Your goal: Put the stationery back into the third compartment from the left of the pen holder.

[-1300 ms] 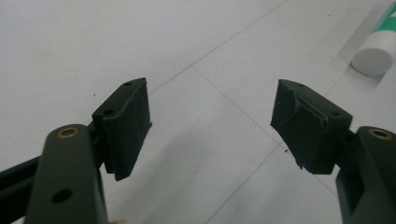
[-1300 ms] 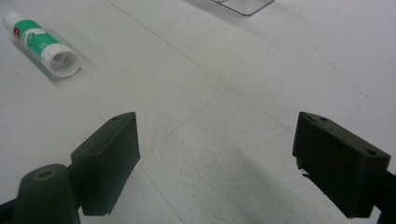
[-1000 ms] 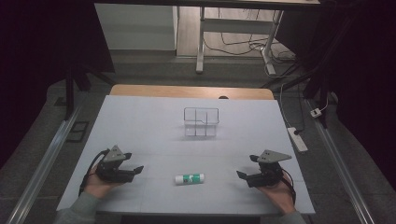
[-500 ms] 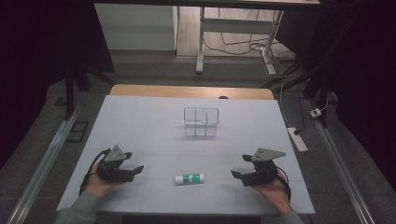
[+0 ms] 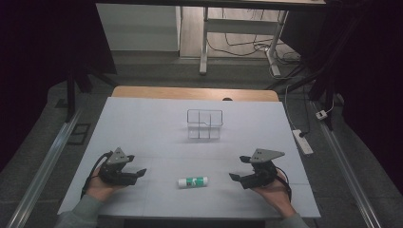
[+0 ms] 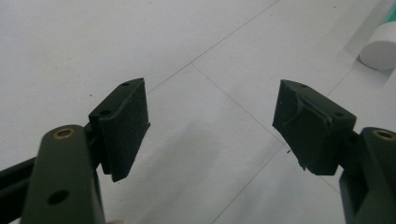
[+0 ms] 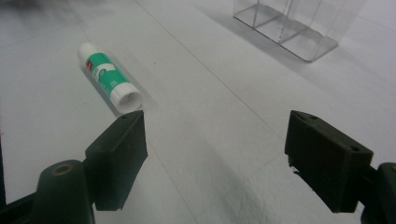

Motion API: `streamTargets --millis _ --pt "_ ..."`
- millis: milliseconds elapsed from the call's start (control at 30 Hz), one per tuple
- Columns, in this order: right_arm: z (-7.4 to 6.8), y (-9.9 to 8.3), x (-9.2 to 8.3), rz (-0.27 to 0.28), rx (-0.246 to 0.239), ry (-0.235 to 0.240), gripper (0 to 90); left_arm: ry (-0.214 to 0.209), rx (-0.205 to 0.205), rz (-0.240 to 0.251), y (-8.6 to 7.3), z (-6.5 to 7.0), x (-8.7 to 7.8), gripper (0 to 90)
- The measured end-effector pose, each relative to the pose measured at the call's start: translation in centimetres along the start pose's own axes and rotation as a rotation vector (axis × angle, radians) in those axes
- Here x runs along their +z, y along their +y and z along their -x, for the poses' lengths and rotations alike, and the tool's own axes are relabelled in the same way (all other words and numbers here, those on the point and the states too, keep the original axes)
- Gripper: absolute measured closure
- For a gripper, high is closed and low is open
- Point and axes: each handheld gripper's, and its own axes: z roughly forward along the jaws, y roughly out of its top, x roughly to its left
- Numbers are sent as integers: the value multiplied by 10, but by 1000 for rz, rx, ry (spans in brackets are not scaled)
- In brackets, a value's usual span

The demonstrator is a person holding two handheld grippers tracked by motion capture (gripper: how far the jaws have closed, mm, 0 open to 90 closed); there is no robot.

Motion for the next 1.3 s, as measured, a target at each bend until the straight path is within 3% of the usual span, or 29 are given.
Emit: streamTargets --millis 400,1000,1300 --pt "-9 35 22 -32 -64 69 211 -4 6 -8 0 0 1 261" --pt "-35 84 53 -80 -182 205 222 3 16 -12 1 1 1 261" --pt "-53 98 82 -164 -243 272 221 2 24 -20 1 2 3 260"
